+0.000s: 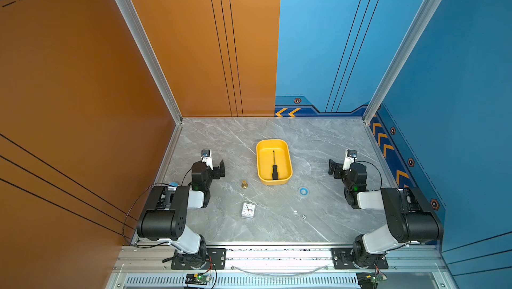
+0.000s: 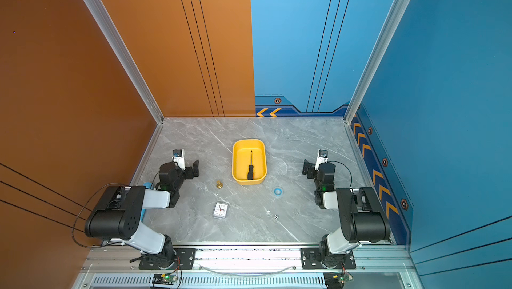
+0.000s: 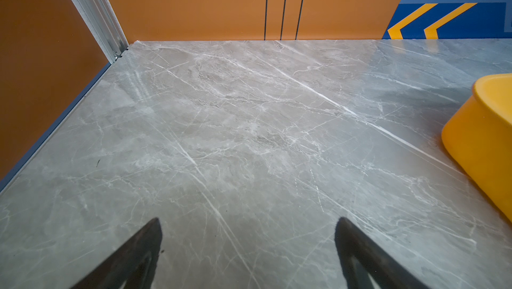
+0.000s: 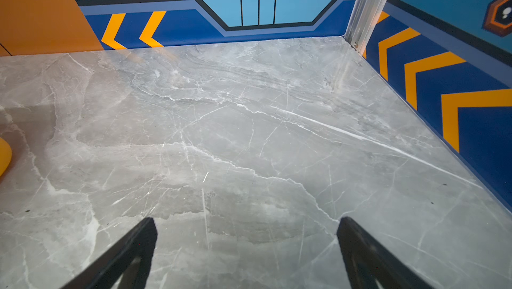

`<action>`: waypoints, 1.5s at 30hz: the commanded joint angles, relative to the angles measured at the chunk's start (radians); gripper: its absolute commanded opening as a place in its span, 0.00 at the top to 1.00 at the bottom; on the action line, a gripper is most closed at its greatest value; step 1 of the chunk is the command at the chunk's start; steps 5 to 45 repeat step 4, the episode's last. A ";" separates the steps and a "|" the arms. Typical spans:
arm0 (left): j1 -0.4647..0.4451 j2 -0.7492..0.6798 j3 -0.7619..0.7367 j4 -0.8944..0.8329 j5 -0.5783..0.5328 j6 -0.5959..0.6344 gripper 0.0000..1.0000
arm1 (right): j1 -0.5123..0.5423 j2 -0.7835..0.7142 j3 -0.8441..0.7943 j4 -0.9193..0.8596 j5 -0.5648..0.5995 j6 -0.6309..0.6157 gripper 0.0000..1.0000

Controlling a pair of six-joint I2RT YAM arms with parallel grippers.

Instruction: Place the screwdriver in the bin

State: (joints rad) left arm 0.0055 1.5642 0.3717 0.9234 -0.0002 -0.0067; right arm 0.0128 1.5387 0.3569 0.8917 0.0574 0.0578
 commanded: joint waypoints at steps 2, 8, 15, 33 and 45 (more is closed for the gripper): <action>0.002 0.002 0.013 -0.008 -0.012 0.013 0.02 | 0.000 0.009 0.017 0.016 0.008 0.004 0.00; 0.002 0.000 0.013 -0.008 -0.011 0.014 0.02 | -0.001 0.009 0.017 0.016 0.007 0.004 0.00; 0.002 0.000 0.013 -0.008 -0.011 0.014 0.02 | -0.001 0.009 0.017 0.016 0.007 0.004 0.00; 0.002 0.000 0.013 -0.008 -0.011 0.014 0.02 | -0.001 0.009 0.017 0.016 0.007 0.004 0.00; 0.002 0.000 0.013 -0.008 -0.011 0.014 0.02 | -0.001 0.009 0.017 0.016 0.007 0.004 0.00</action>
